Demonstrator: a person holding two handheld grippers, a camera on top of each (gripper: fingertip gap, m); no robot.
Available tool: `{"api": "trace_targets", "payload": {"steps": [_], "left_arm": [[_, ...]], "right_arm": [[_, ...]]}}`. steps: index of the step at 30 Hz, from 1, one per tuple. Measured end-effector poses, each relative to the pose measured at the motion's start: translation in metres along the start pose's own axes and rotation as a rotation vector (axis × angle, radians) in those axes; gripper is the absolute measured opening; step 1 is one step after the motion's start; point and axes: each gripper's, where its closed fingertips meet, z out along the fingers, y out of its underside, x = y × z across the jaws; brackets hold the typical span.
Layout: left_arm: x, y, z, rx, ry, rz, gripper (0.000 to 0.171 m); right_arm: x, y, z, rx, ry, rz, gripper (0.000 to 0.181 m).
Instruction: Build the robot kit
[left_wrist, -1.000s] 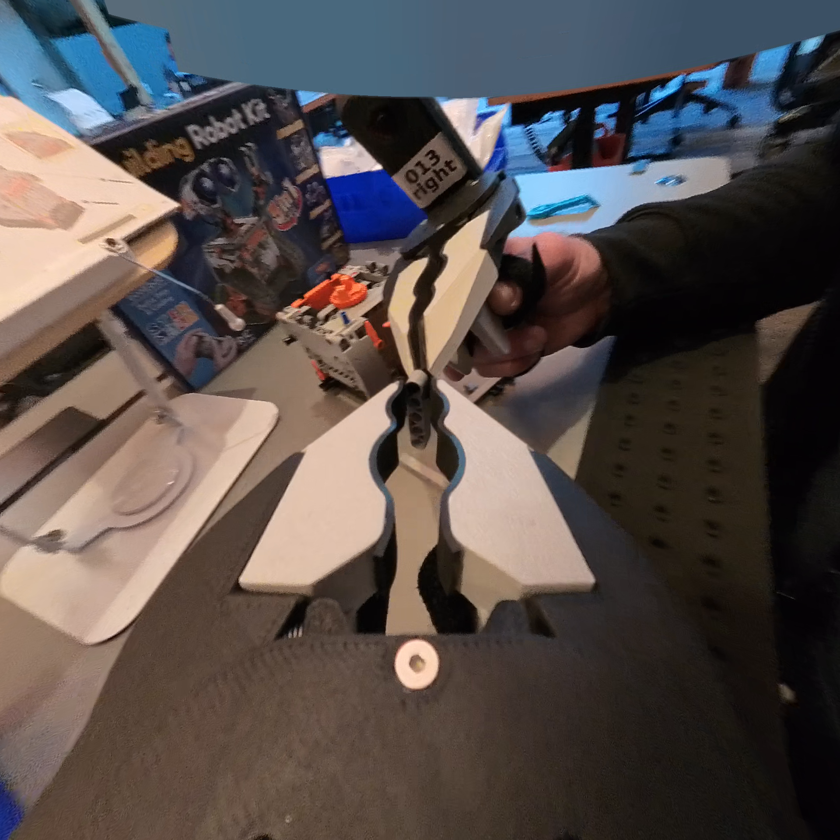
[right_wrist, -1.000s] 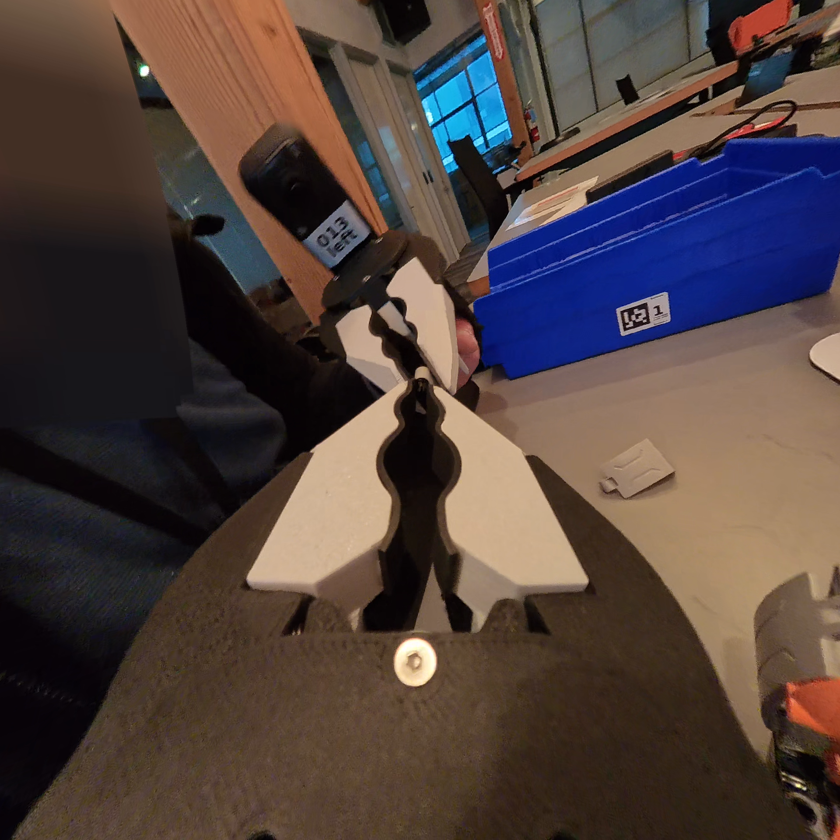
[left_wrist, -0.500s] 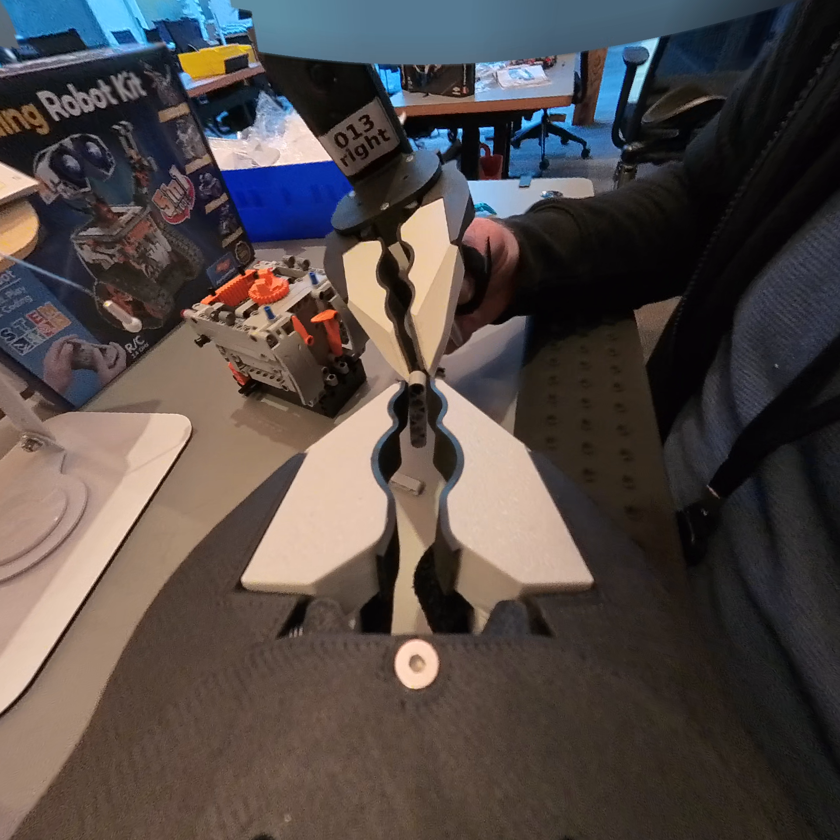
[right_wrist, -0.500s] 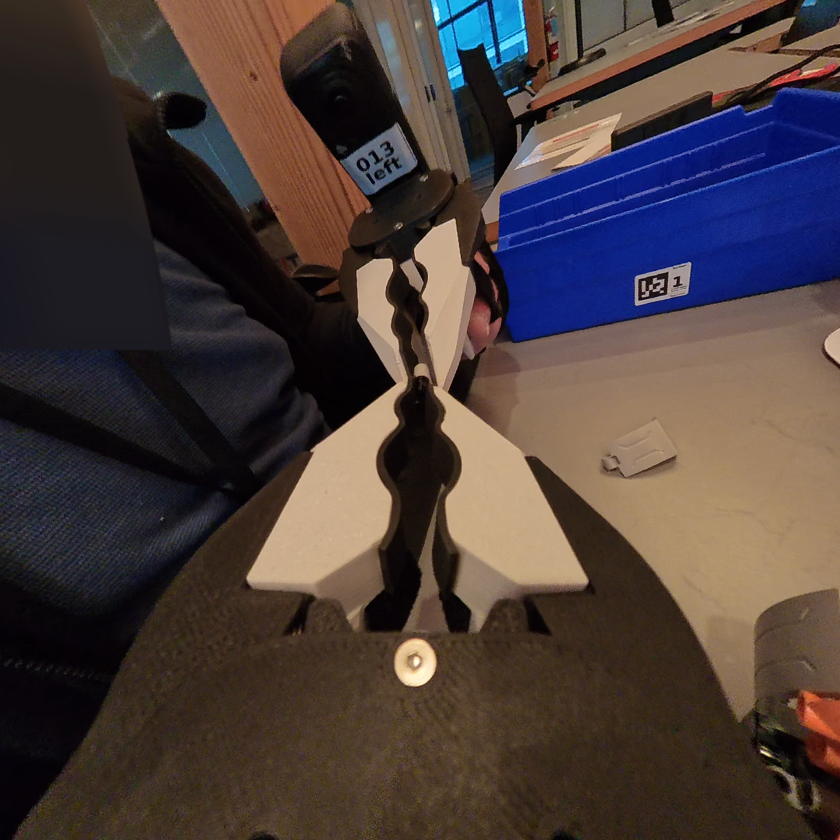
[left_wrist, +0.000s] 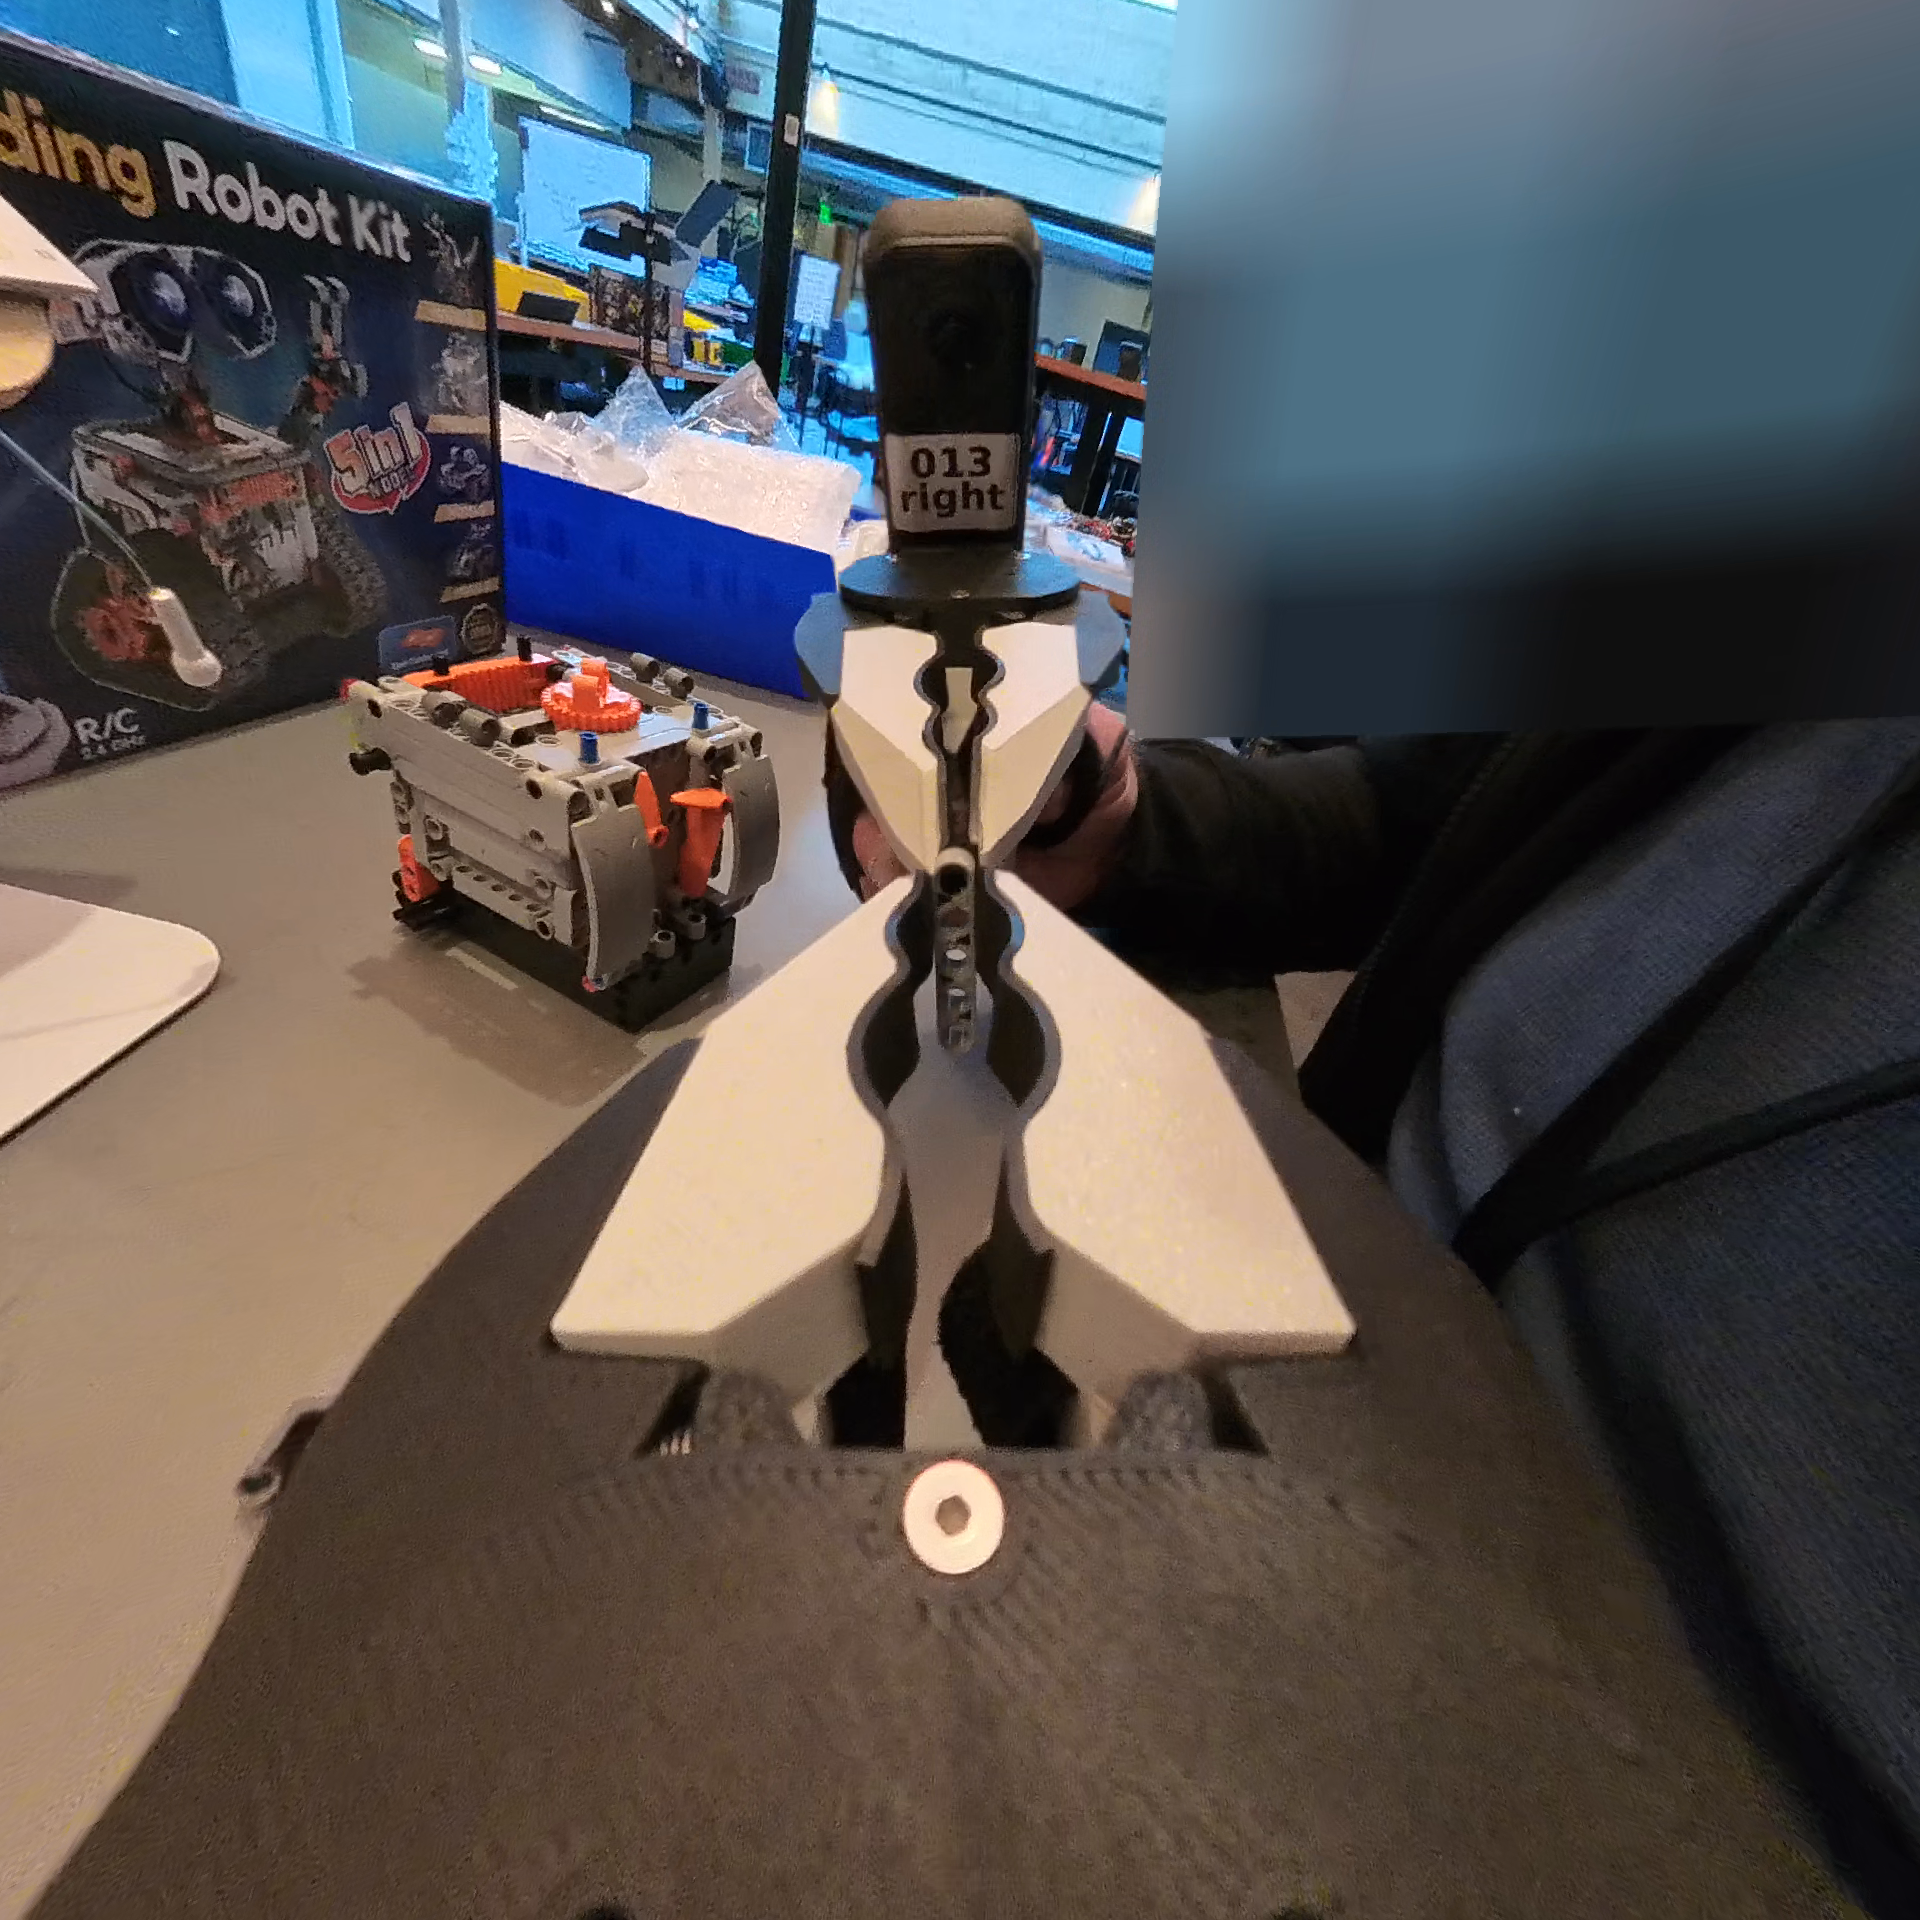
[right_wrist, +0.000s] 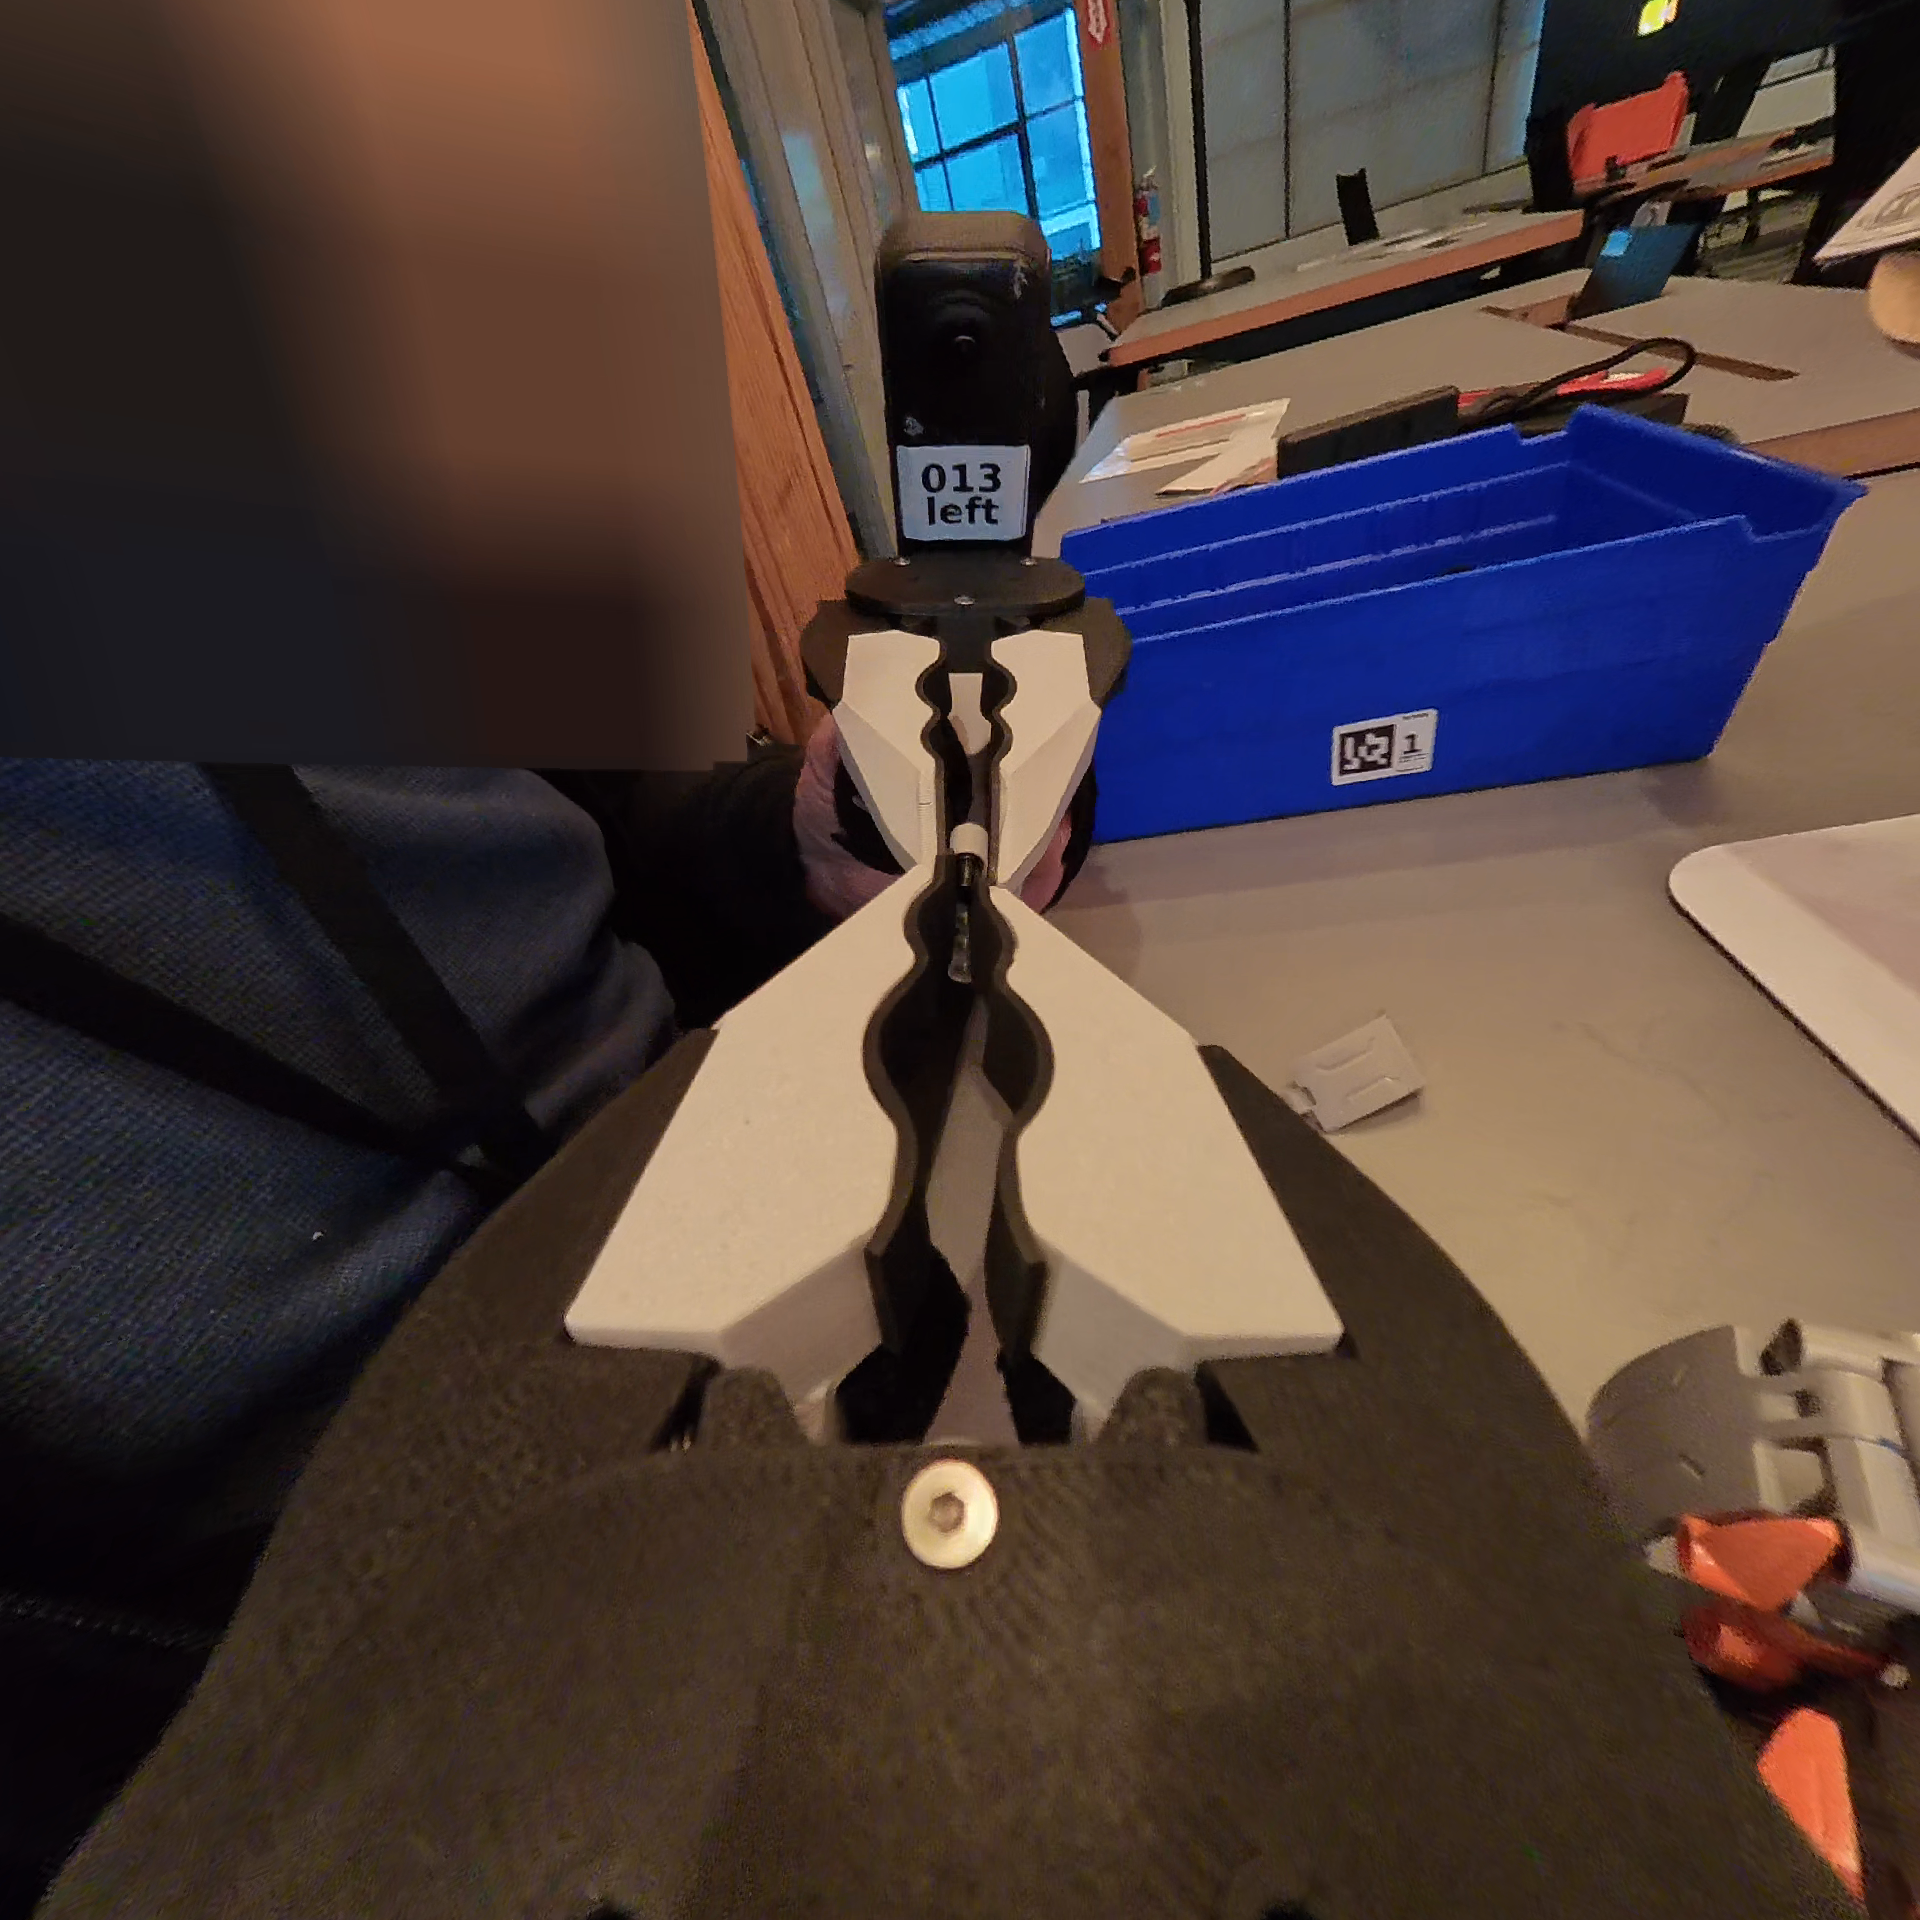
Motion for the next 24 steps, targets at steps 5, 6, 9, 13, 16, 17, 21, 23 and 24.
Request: {"api": "trace_targets", "payload": {"steps": [5,6,9,13,16,17,21,23,24], "left_arm": [[0.003,-0.003,0.0,0.033,0.018,-0.033,0.004],[0.003,-0.003,-0.001,0.039,0.024,-0.041,0.004],[0.003,-0.005,-0.001,0.058,0.028,-0.062,0.003],[0.003,-0.007,0.0,0.08,0.037,-0.086,0.004],[0.003,-0.011,0.0,0.122,0.057,-0.131,0.003],[0.002,-0.012,-0.001,0.127,0.056,-0.139,0.003],[0.0,-0.013,-0.001,0.142,0.06,-0.161,0.003],[-0.003,-0.013,-0.001,0.159,0.058,-0.194,0.003],[-0.008,-0.018,-0.006,0.2,0.049,-0.225,0.004]], "right_arm": [[-0.003,-0.001,-0.001,-0.02,0.025,-0.047,0.0],[-0.003,-0.001,-0.001,-0.01,0.013,-0.027,0.0],[-0.004,-0.002,-0.001,0.006,-0.004,0.004,0.0],[-0.004,-0.003,-0.002,0.01,0.0,-0.006,0.0],[-0.004,-0.007,-0.002,0.039,0.002,0.015,0.0],[-0.003,-0.007,-0.001,0.041,0.01,0.019,0.0],[-0.001,-0.007,-0.002,0.03,0.045,-0.01,0.0],[0.001,-0.006,-0.001,0.017,0.084,-0.032,0.0],[0.0,-0.005,-0.003,0.001,0.091,-0.055,0.0]]}}
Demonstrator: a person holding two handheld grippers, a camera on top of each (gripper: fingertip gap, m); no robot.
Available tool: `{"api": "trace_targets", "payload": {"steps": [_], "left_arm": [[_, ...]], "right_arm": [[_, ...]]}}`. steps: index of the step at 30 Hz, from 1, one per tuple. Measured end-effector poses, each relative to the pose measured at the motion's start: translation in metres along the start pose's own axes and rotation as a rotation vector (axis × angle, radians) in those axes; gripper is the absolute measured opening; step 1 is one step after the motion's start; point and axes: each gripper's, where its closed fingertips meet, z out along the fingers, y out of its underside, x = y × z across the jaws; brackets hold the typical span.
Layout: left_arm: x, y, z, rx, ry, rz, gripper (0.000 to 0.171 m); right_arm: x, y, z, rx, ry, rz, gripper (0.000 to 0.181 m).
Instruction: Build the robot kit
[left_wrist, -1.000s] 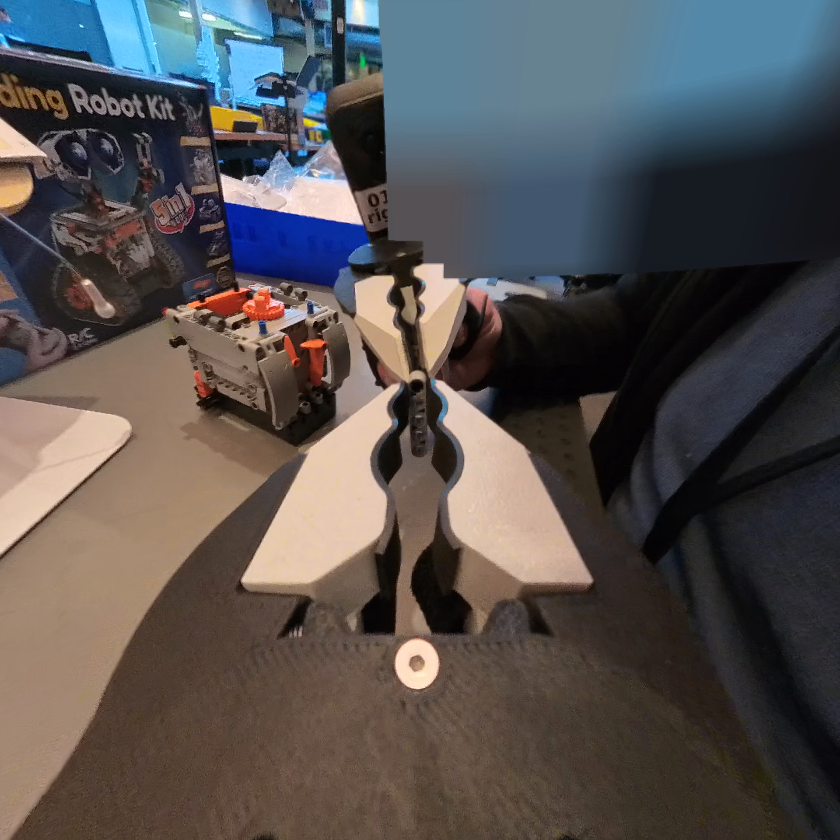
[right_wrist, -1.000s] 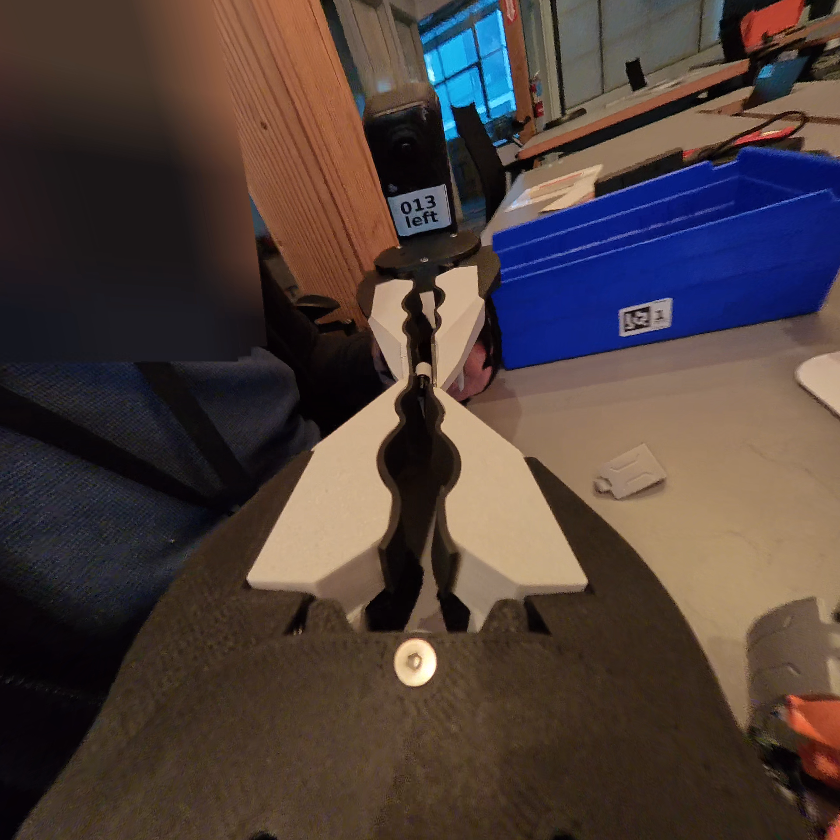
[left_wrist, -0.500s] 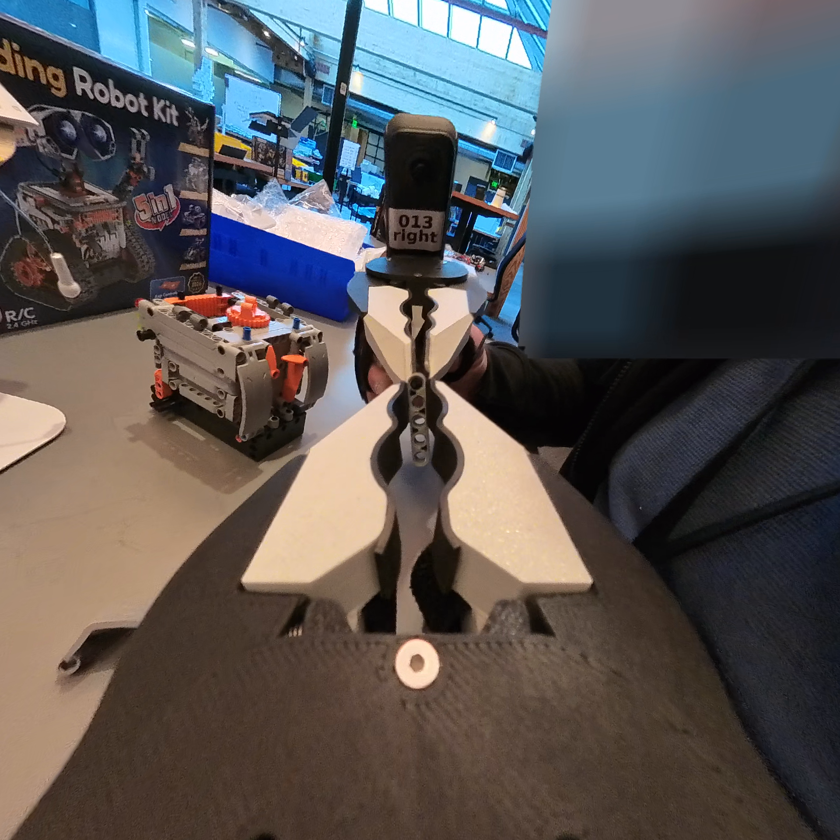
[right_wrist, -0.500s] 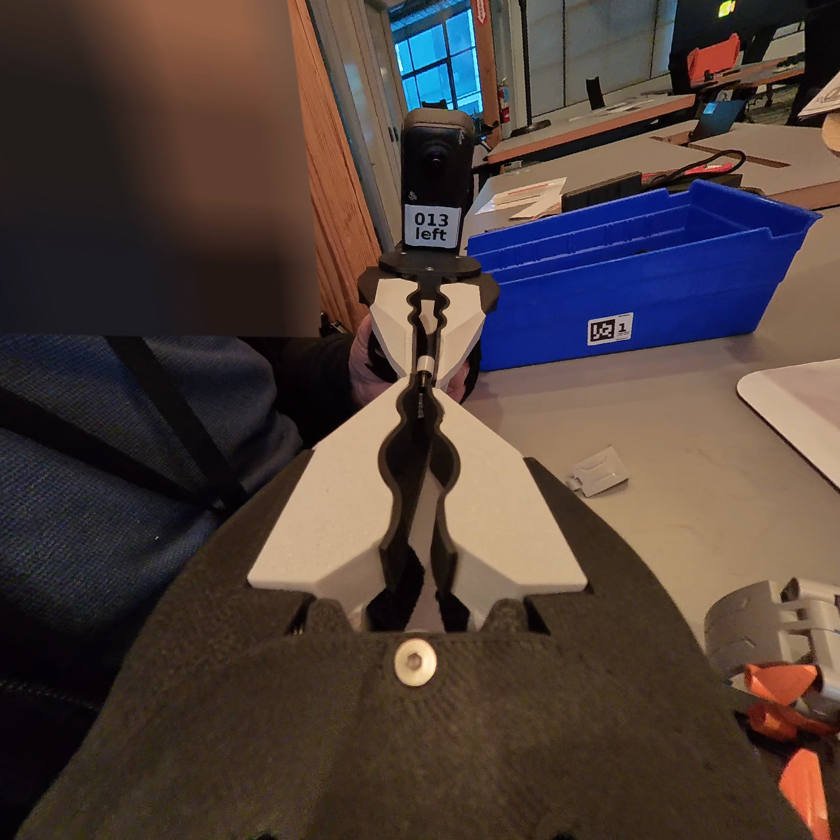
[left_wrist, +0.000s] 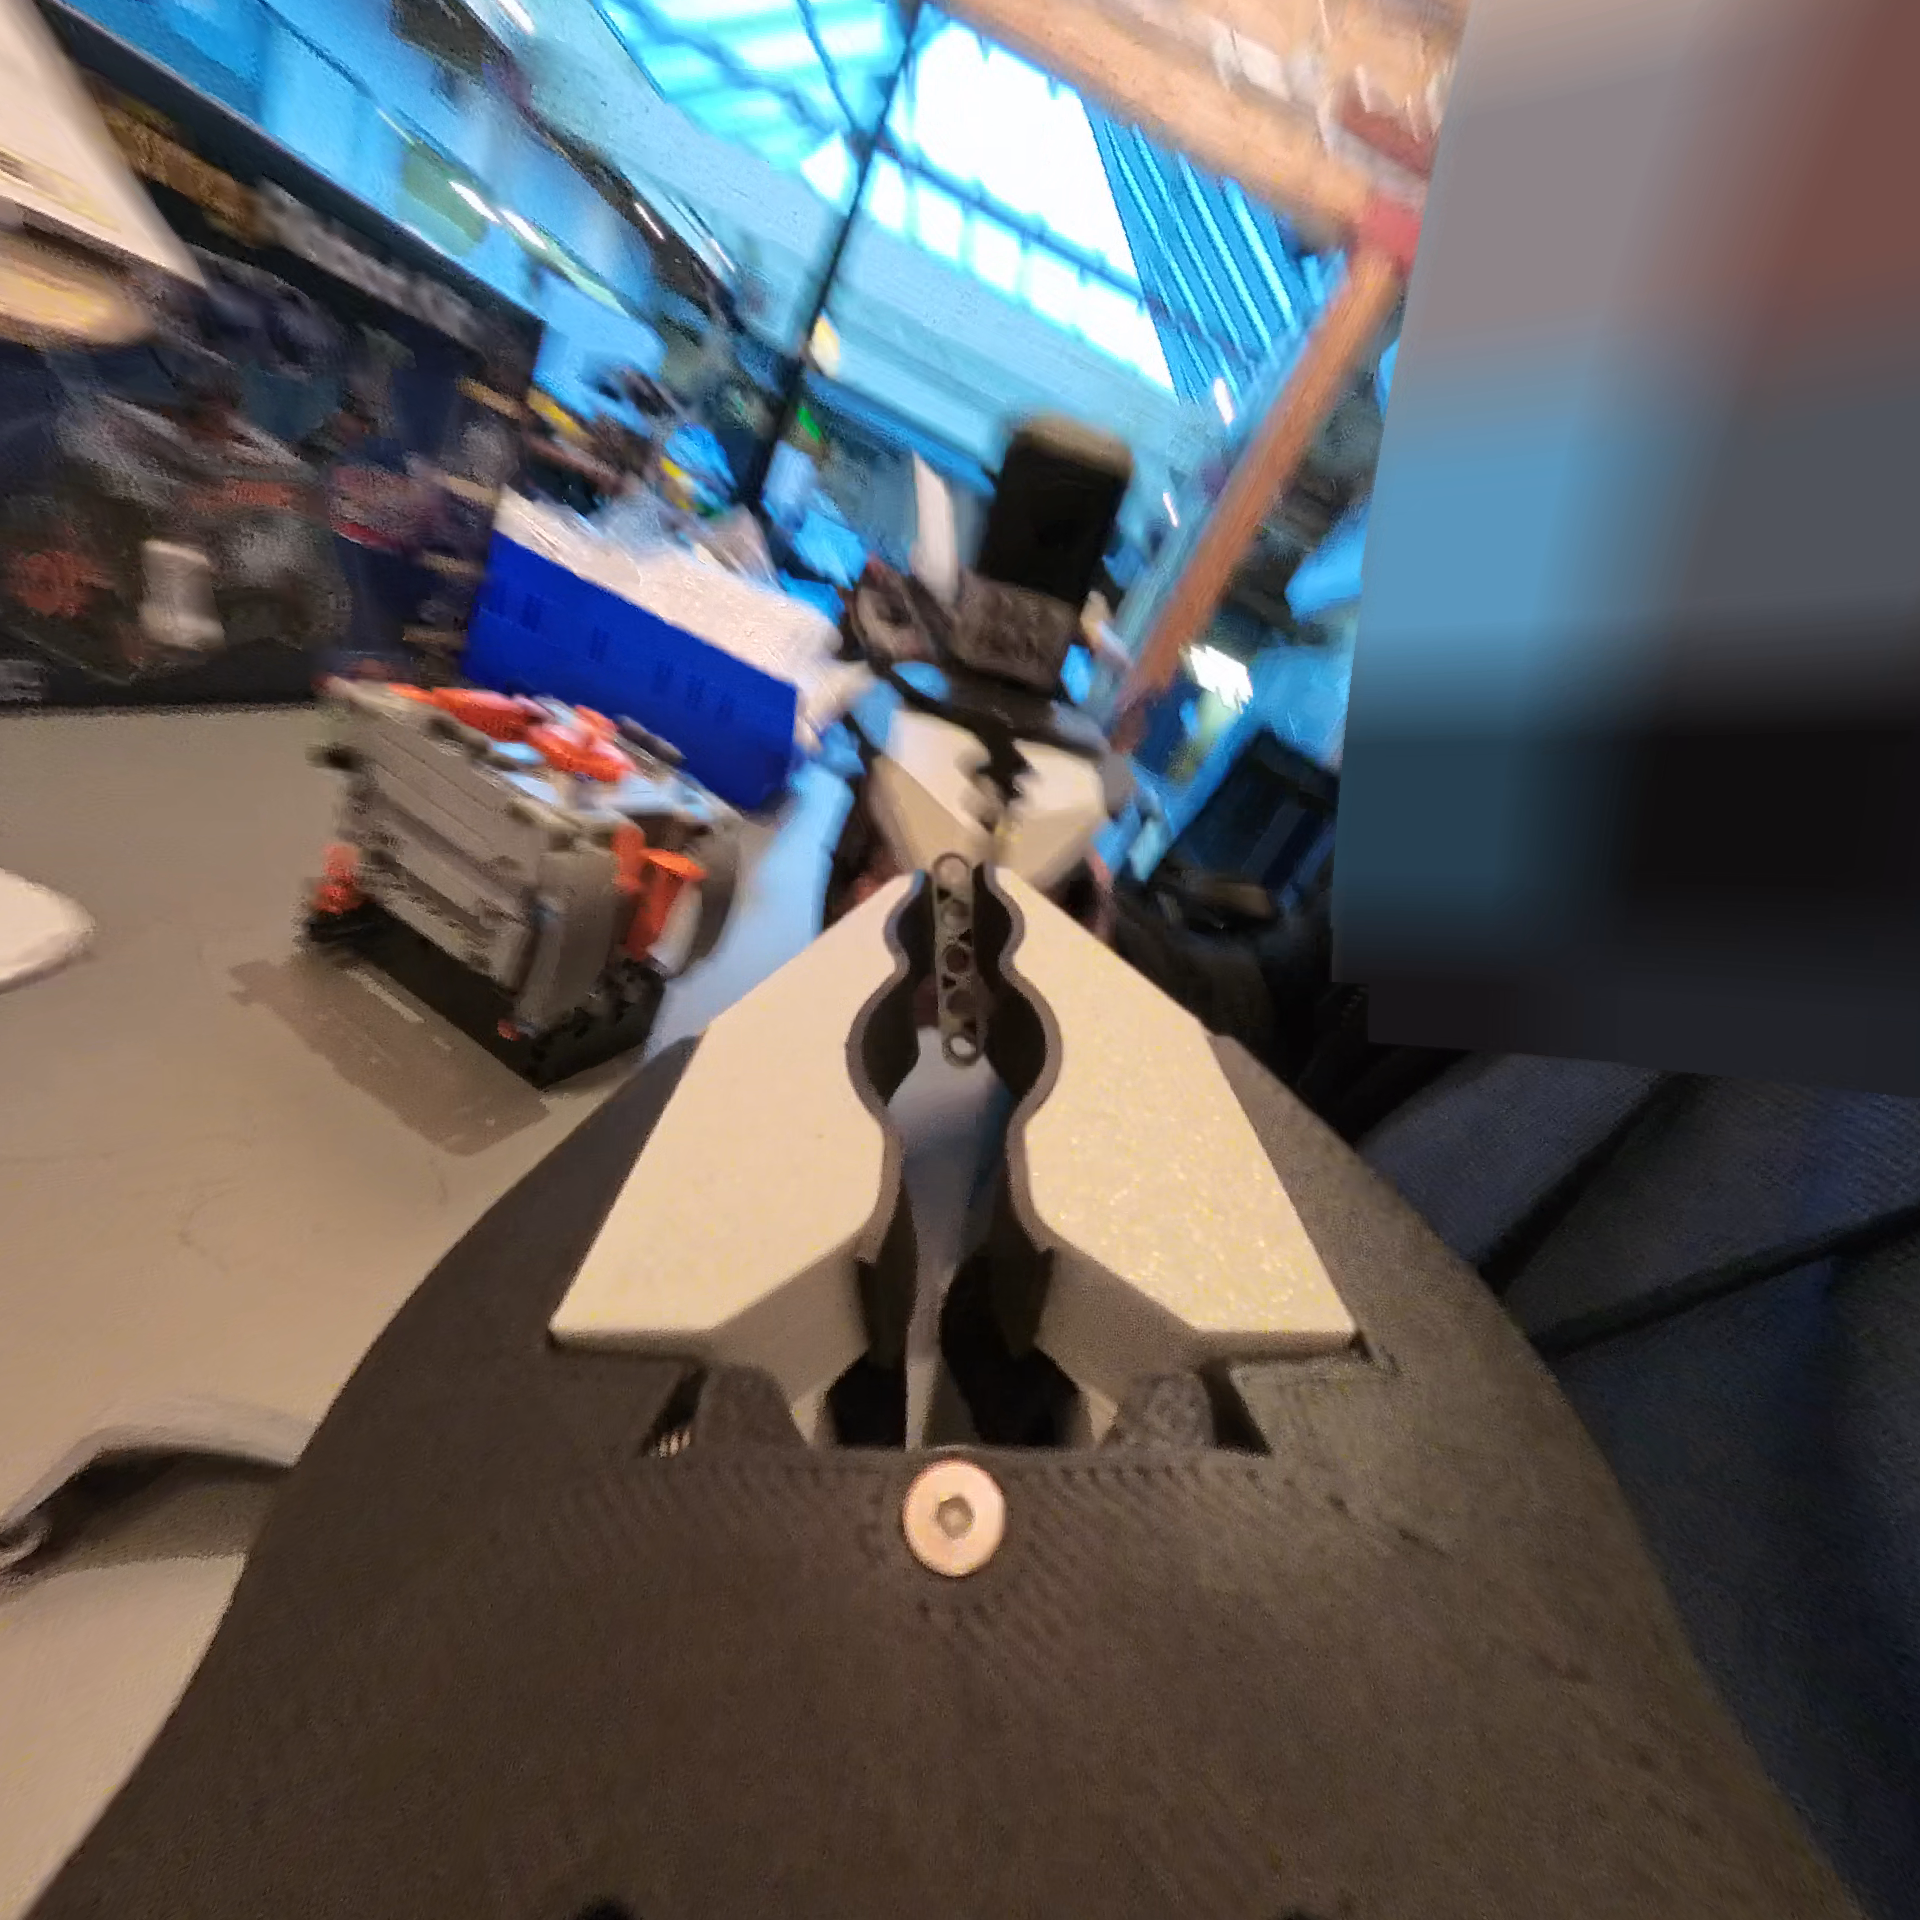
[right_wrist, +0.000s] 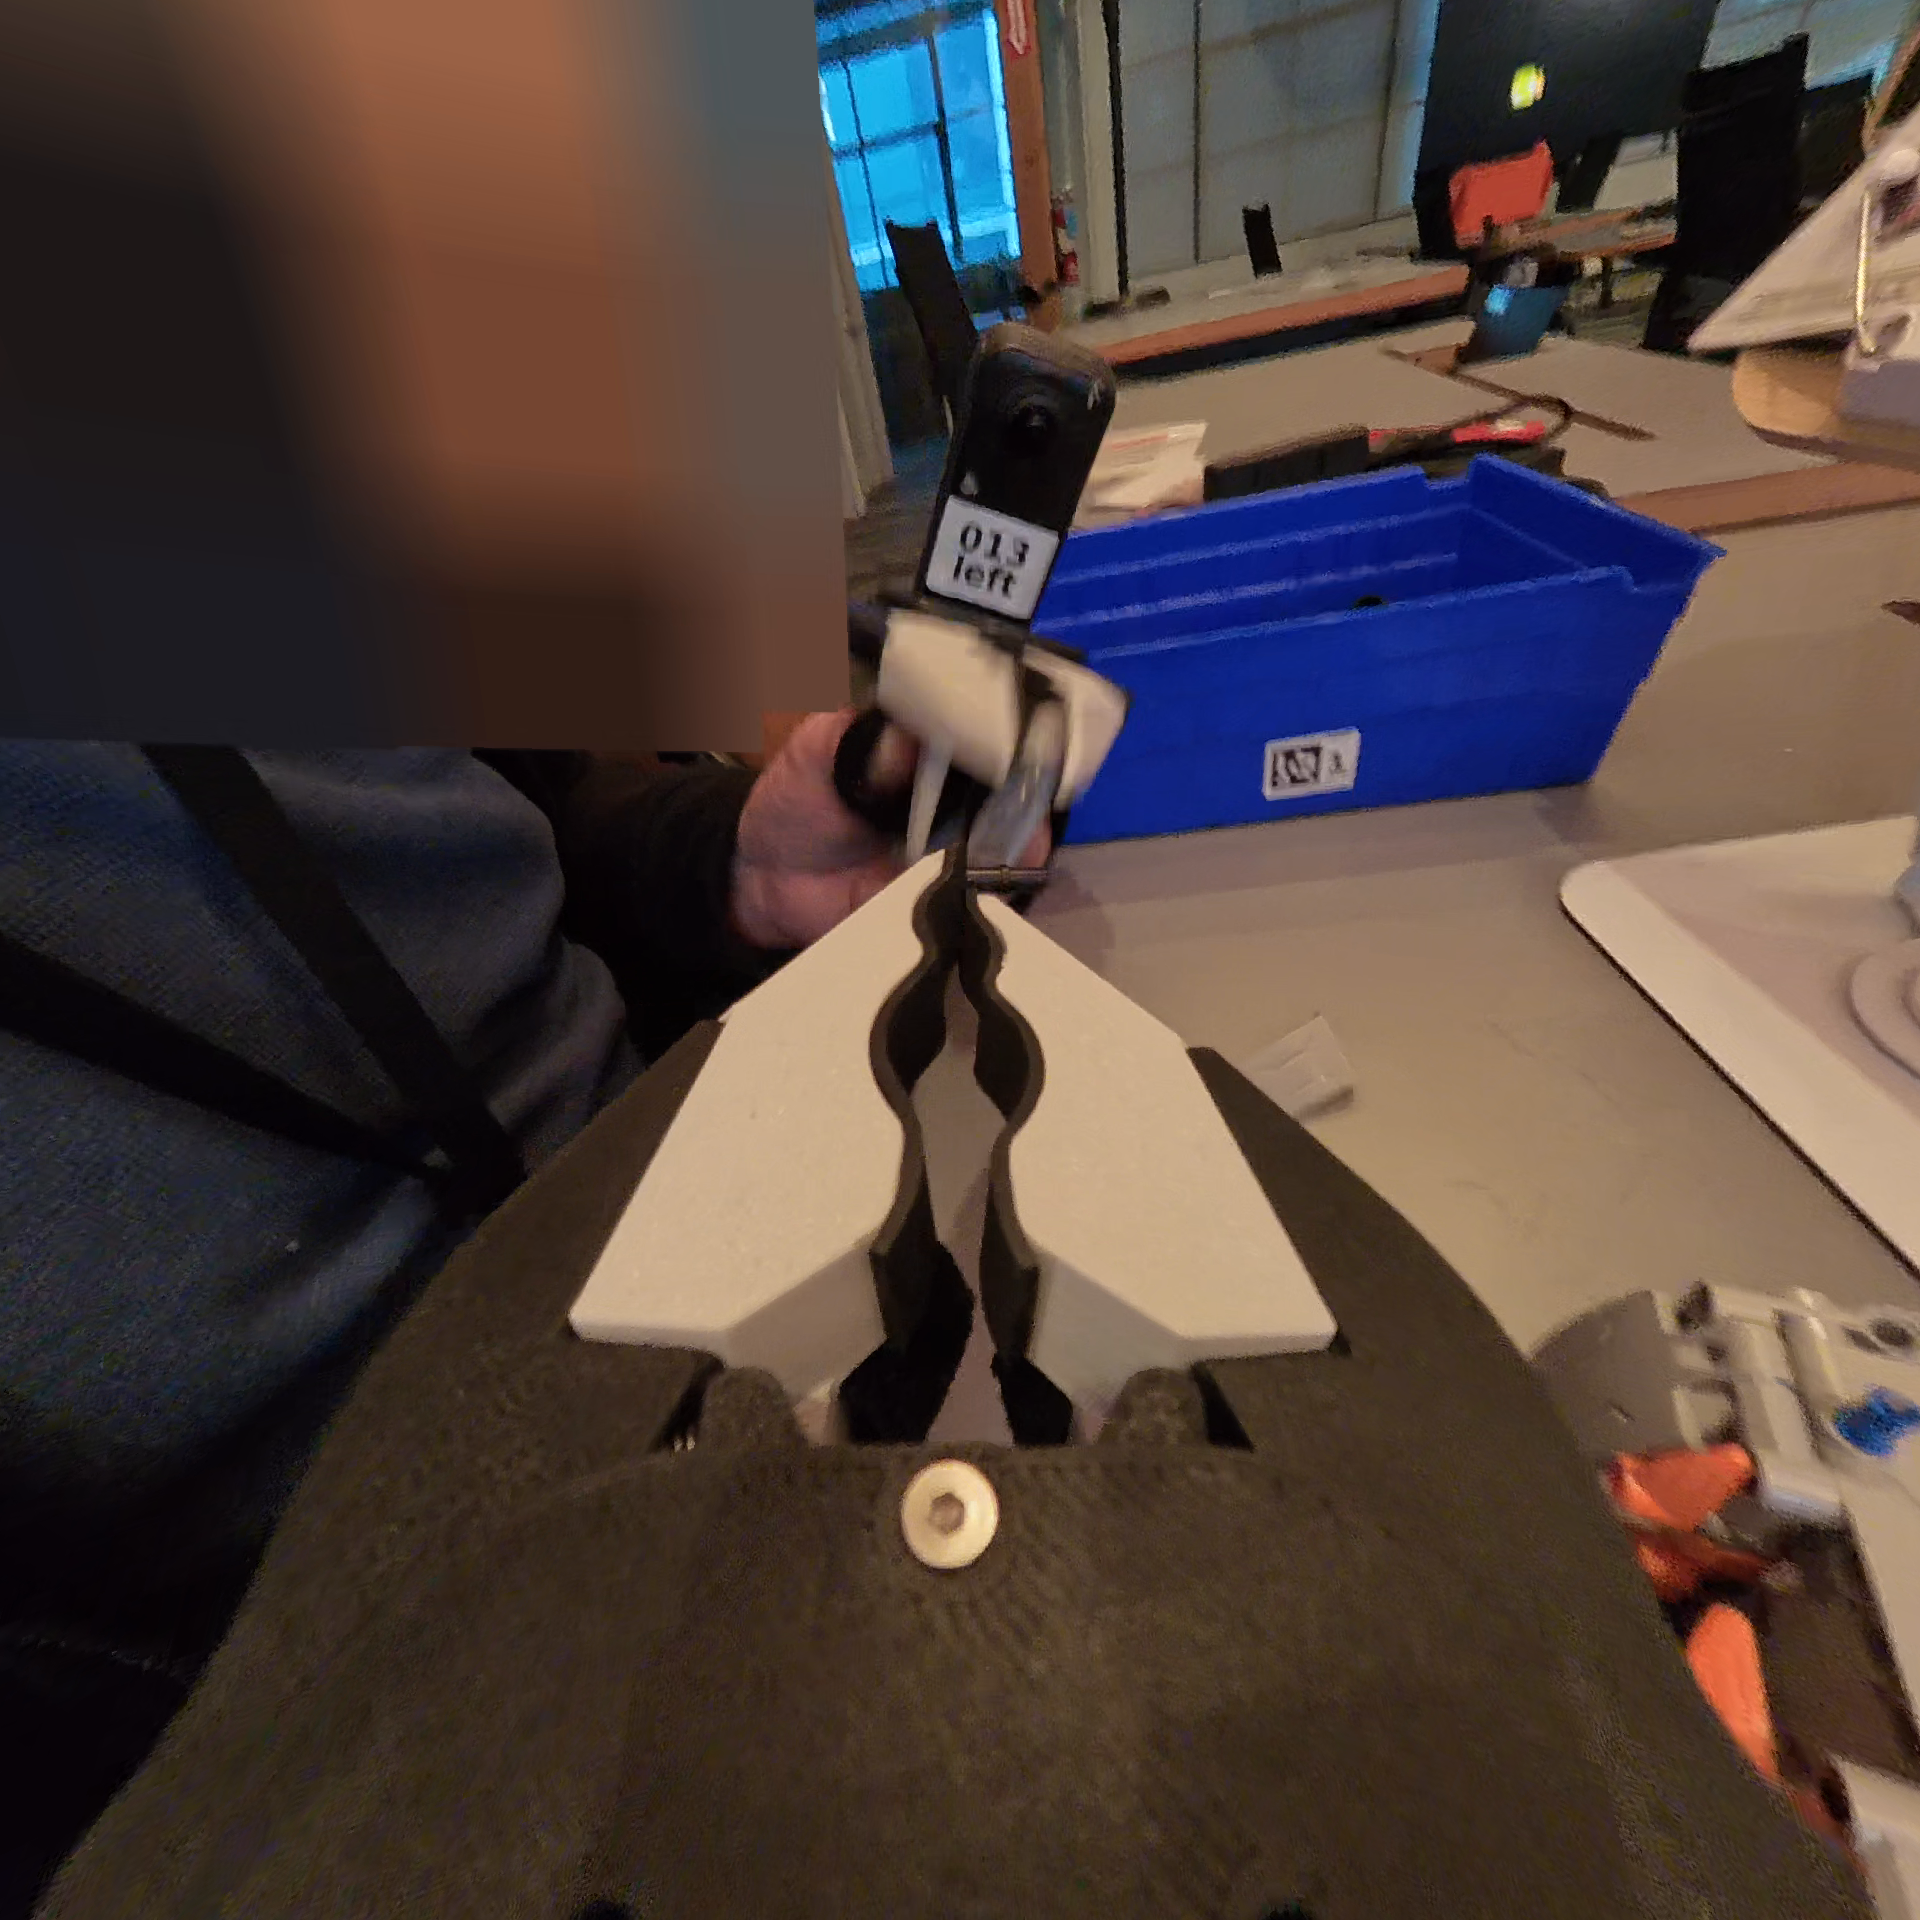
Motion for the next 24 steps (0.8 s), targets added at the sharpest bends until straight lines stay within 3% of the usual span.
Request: {"api": "trace_targets", "payload": {"steps": [2,4,8,15,18,20,24], "left_arm": [[-0.02,-0.028,-0.028,0.171,-0.034,-0.092,0.003],[-0.018,-0.013,-0.014,0.08,-0.059,-0.047,0.004],[-0.018,-0.009,-0.008,0.04,-0.074,-0.018,0.004],[-0.031,0.027,0.004,-0.211,-0.194,0.024,0.005],[-0.047,0.059,0.0,-0.454,-0.322,0.106,0.005],[-0.047,0.08,-0.004,-0.598,-0.316,0.087,0.005],[-0.062,0.105,-0.016,-0.753,-0.389,0.052,0.005]], "right_arm": [[0.002,0.003,-0.005,-0.008,0.026,-0.006,0.0],[-0.001,0.007,-0.002,-0.033,0.018,-0.027,0.0],[0.005,0.012,-0.005,-0.066,0.048,-0.053,0.0],[0.015,0.026,-0.018,-0.156,0.071,-0.07,0.0],[0.019,0.05,-0.022,-0.272,0.103,-0.114,0.0],[0.018,0.053,-0.021,-0.283,0.099,-0.121,0.0],[0.018,0.085,-0.013,-0.432,0.087,-0.137,0.0]]}}
